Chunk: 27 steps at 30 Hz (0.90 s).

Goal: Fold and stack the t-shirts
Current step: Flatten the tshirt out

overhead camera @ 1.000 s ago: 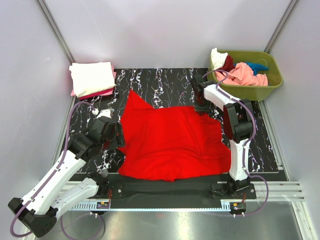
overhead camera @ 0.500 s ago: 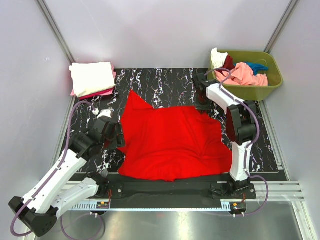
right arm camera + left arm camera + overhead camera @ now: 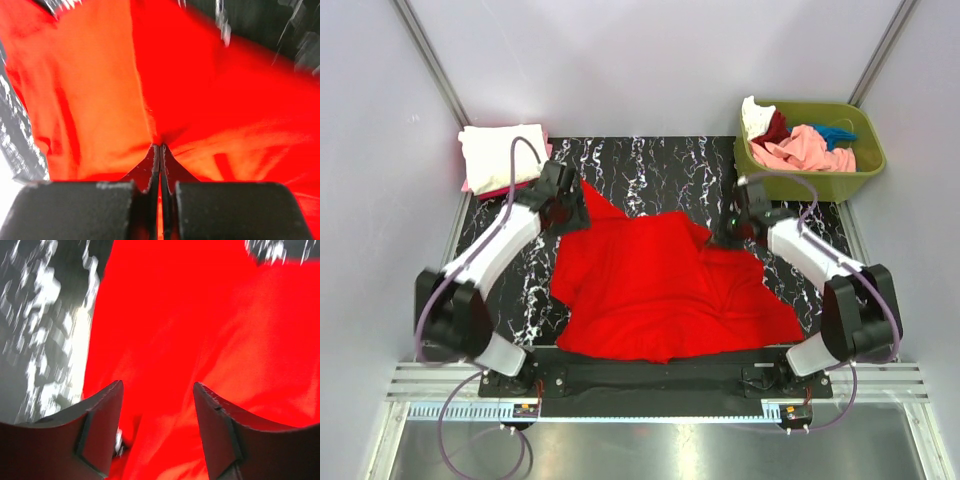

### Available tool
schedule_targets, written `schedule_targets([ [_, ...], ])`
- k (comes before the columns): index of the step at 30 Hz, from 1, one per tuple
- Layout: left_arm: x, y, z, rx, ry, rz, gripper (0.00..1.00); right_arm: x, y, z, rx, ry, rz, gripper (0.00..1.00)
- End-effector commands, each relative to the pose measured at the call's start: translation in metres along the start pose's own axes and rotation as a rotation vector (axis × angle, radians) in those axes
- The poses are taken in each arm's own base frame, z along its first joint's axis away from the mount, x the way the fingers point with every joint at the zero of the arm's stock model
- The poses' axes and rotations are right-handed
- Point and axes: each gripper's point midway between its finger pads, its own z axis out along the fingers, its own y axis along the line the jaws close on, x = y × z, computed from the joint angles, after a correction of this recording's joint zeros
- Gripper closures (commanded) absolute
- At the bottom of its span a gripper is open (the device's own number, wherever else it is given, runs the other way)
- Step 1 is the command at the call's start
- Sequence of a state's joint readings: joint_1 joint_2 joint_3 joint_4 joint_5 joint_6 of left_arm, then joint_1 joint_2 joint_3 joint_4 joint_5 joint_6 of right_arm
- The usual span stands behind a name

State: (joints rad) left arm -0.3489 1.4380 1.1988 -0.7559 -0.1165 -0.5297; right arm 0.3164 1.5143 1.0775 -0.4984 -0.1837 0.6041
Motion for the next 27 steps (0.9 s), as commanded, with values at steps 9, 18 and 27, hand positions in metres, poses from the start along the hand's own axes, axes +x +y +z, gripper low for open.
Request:
schedule_targets([
  [9,-0.084,-0.03,0.108,0.024,0.04,0.0,0.45,0.04,0.019,0.039,-0.233,-0.07,0.064,1.0],
  [18,-0.077,-0.013,0.151,-0.07,0.109,-0.028,0.49,0.051,0.025,0.067,-0.236,0.062,0.039,1.0],
  [27,-0.063,-0.014,0.171,-0.056,0.144,-0.043,0.52,0.052,0.024,0.071,-0.261,0.088,0.052,1.0],
])
